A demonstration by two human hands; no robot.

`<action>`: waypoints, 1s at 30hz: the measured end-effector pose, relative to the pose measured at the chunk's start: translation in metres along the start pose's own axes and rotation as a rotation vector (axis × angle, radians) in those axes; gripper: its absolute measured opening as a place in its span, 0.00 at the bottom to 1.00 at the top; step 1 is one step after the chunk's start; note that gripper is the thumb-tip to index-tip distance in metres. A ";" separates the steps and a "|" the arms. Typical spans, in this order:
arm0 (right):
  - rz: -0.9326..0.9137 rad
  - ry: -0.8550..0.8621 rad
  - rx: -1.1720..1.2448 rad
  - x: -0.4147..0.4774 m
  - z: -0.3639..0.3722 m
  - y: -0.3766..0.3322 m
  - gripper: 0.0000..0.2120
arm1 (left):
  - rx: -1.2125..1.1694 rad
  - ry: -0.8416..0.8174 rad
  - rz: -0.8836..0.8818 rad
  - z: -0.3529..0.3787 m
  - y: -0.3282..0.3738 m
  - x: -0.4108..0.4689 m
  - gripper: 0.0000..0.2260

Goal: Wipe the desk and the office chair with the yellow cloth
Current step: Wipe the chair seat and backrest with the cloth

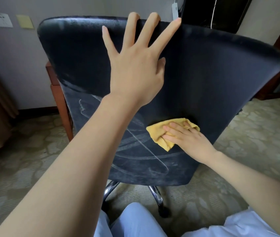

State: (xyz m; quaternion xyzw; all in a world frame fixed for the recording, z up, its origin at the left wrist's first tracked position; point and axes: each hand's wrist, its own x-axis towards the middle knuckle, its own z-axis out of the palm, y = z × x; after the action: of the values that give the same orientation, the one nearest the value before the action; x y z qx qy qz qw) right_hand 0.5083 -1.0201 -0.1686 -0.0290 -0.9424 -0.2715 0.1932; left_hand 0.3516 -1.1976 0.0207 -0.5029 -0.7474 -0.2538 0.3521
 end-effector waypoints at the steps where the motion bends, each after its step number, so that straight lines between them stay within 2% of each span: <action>1: 0.001 -0.036 0.004 -0.008 0.000 0.003 0.39 | 0.002 0.004 -0.003 0.000 0.001 -0.001 0.26; 3: -0.019 -0.077 -0.030 -0.016 -0.003 0.012 0.39 | 0.002 0.007 -0.005 0.000 0.003 -0.001 0.27; 7: -0.035 -0.020 -0.110 -0.017 -0.018 0.028 0.33 | -0.003 -0.003 -0.006 0.000 0.004 -0.001 0.27; 15: 0.036 0.330 -0.194 0.038 -0.069 0.043 0.20 | 0.003 0.029 -0.015 0.003 0.007 -0.004 0.26; 20: 0.104 0.537 -0.087 0.097 -0.079 0.018 0.13 | 0.020 0.022 0.009 0.004 0.003 -0.003 0.26; 23: 0.192 0.521 -0.025 0.130 -0.071 -0.013 0.13 | 0.016 0.012 0.015 0.007 0.001 -0.003 0.27; 25: 0.127 0.565 0.079 0.140 -0.064 -0.030 0.08 | 0.004 0.023 0.020 0.010 -0.001 -0.004 0.28; 27: 0.027 0.631 0.127 0.137 -0.051 -0.042 0.14 | 0.006 0.049 0.060 0.013 -0.008 -0.009 0.28; 30: -0.042 0.517 0.047 0.119 -0.016 -0.053 0.17 | -0.002 0.078 0.104 0.024 -0.032 -0.029 0.30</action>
State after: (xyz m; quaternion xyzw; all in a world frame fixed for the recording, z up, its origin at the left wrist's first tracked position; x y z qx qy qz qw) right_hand 0.3960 -1.0792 -0.1373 0.0652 -0.8681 -0.2518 0.4227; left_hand 0.3230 -1.2083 -0.0180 -0.5311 -0.7057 -0.2553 0.3934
